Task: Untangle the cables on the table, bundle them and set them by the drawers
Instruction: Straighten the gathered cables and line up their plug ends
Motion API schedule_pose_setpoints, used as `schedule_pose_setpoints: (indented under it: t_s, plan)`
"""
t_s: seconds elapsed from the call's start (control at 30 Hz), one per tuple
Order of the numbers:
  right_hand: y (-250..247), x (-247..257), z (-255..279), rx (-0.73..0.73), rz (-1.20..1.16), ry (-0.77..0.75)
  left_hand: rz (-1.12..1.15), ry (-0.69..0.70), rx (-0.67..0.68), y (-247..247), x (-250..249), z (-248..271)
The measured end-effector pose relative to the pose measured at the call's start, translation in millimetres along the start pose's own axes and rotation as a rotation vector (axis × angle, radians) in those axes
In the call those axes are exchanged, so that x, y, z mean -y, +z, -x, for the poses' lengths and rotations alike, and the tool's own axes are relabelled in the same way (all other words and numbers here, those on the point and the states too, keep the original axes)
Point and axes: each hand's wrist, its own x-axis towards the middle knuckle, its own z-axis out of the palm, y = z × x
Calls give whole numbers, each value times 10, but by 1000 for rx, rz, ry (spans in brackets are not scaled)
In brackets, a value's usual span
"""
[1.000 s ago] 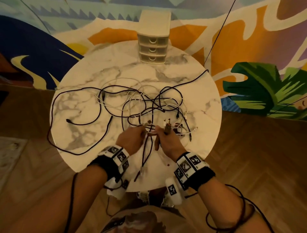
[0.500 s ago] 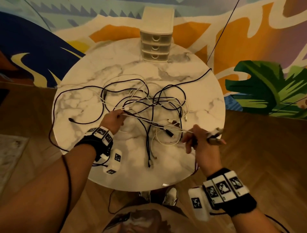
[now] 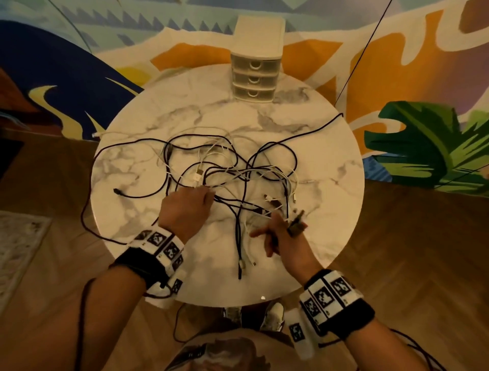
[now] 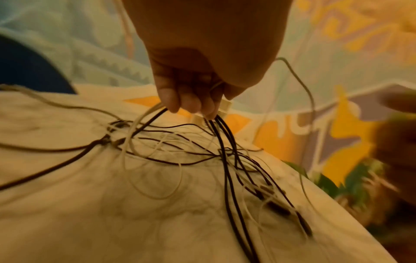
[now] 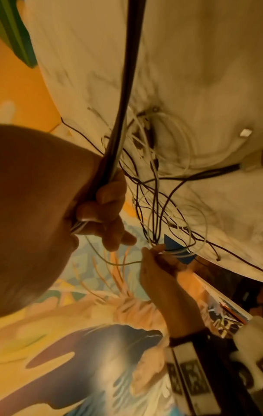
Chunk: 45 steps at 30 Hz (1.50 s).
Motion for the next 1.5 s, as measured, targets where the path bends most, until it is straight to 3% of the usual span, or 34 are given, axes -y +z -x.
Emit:
schedule_pose_setpoints:
  t_s: [0.17, 0.27, 0.43, 0.53, 0.63, 0.8, 0.93, 1.03, 1.13, 1.27, 1.4, 1.5]
  plan:
    - [344, 17, -266, 122, 146, 92, -97, 139, 73, 9, -277, 276]
    - [408, 73, -338, 142, 252, 15, -96, 187, 172, 67, -370, 379]
    - [349, 124, -247, 214, 102, 4, -115, 127, 197, 142, -263, 383]
    - [352, 70, -177, 244, 88, -18, -148, 211, 196, 142, -278, 344]
    - [382, 81, -143, 154, 156, -44, -34, 206, 239, 224, -293, 314]
    - [143, 406, -84, 5, -106, -103, 277, -12, 274, 390, 191, 15]
    - [-70, 537, -21, -142, -255, -231, 337, -97, 225, 384, 292, -203]
    - [-111, 319, -4, -180, -329, -159, 275, -136, 321, 396, 197, -140]
    - [-106, 56, 9, -107, -231, -17, 149, -53, 271, 279, 67, -13]
    - [83, -19, -36, 3, -18, 63, -58, 33, 204, 142, -160, 106]
    - [335, -1, -222, 104, 256, 54, -238, 189, 167, 124, -362, 238]
    - [405, 74, -263, 152, 341, -18, -279, 220, 248, 91, -417, 280]
